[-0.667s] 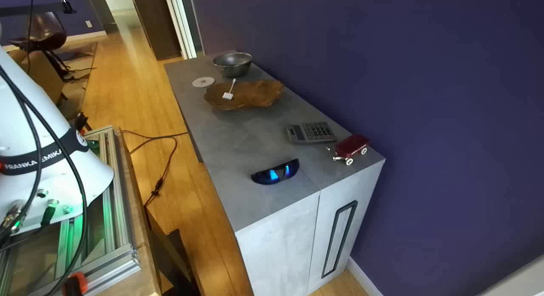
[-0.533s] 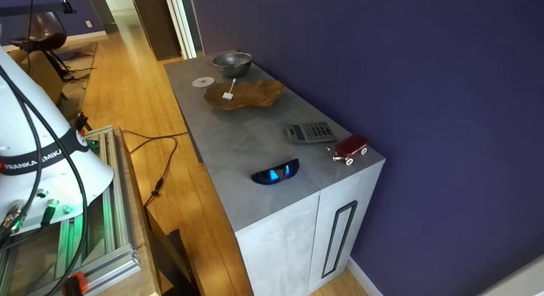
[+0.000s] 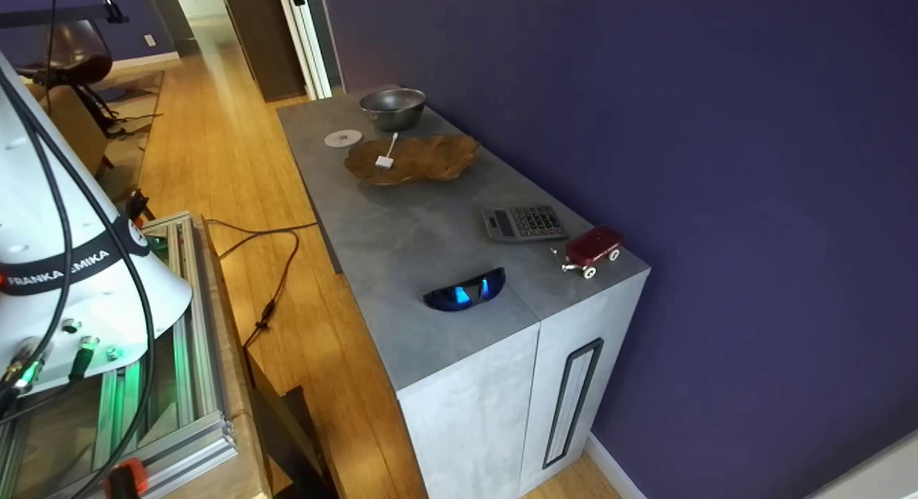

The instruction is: Move the white circular object to the right

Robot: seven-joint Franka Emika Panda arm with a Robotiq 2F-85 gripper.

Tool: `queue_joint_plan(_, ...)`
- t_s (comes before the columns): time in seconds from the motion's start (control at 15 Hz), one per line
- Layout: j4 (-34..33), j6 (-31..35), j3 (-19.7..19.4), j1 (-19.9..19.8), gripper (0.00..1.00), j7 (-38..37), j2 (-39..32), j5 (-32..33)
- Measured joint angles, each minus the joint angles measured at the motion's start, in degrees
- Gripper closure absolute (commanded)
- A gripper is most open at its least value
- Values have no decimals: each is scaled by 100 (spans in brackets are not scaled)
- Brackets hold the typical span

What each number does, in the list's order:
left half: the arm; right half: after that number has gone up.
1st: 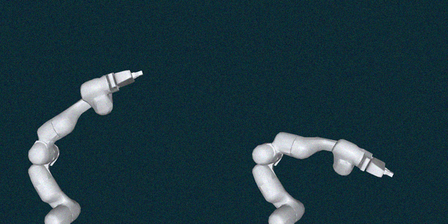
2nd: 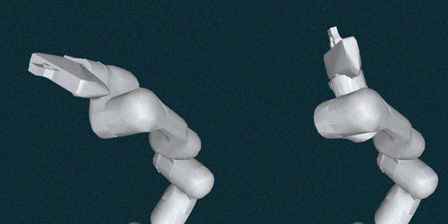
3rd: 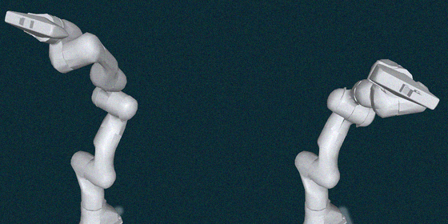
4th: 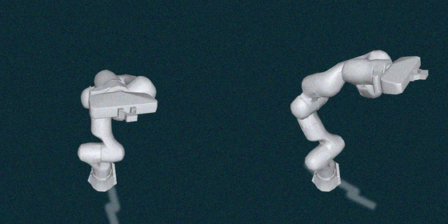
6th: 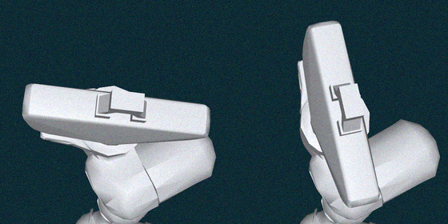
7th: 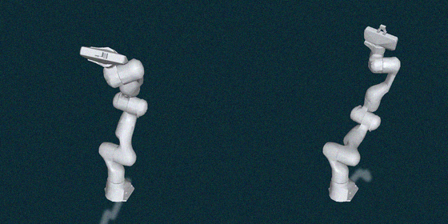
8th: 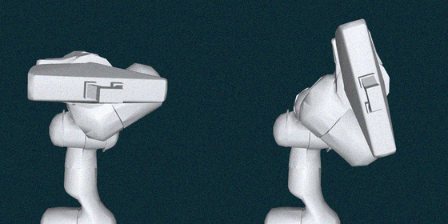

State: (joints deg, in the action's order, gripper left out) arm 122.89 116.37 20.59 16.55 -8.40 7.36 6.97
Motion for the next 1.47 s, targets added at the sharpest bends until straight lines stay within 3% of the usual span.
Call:
queue_joint_plan(0.4, -78, 1291, 359, 619, 0, 688, -499, -125)
queue_joint_plan(1.07, -202, 1344, 453, 774, 0, 965, -872, -114)
queue_joint_plan(1.47, -1091, 1742, 773, 1511, 0, 1501, -2692, 195)
